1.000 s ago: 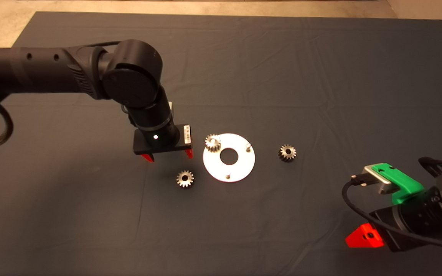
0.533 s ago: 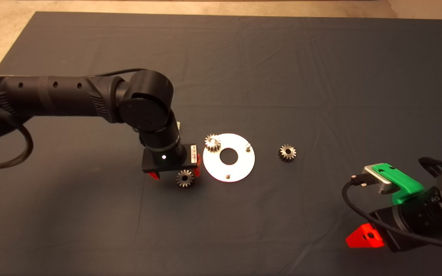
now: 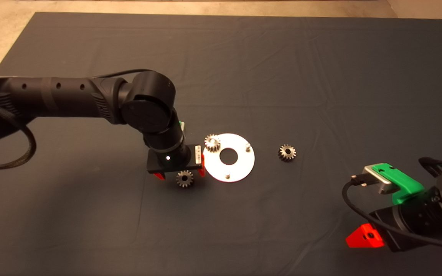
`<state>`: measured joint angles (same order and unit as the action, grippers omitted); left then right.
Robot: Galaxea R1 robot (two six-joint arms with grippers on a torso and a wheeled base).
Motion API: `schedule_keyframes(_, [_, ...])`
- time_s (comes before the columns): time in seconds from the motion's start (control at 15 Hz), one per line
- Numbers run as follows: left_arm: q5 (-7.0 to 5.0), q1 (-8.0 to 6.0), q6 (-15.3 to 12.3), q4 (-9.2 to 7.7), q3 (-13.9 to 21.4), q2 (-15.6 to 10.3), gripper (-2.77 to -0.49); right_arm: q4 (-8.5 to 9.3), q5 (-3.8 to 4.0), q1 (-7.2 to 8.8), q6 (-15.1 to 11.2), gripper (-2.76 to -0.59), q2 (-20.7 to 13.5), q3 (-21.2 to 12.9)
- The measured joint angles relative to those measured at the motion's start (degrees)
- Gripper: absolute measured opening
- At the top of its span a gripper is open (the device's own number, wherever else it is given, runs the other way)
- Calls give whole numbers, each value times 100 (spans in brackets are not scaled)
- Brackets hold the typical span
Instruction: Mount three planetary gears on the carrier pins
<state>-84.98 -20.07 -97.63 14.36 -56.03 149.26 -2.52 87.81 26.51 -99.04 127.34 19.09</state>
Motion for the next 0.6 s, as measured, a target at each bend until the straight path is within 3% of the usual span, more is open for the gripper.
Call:
schedule_keyframes(0.27, [15,340,158,2,-87,239,-92,0,4,0,0,-60,-2,0])
schedule_keyframes(0.6, [9,370,515,10,-310,311,-92,0,4,0,0,-60,-2,0])
